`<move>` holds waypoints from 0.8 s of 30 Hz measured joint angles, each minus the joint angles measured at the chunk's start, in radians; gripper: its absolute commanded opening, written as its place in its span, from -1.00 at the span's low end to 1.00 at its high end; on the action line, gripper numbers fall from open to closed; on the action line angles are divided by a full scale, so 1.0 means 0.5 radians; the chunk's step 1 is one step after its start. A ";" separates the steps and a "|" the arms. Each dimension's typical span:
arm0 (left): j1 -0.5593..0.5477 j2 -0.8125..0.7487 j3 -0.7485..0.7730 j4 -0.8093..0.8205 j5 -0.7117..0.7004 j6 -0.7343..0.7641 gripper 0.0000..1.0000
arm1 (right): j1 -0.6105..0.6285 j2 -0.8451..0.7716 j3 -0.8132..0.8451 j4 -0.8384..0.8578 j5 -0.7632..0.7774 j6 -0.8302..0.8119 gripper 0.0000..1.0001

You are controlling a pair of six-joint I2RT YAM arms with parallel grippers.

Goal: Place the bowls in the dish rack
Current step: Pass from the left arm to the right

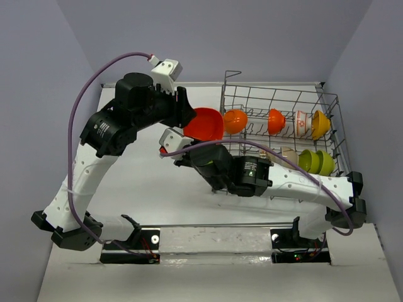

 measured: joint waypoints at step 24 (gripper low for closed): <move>-0.053 0.211 0.125 0.249 0.240 -0.357 0.69 | -0.086 -0.448 -0.288 0.055 -0.095 0.193 -0.98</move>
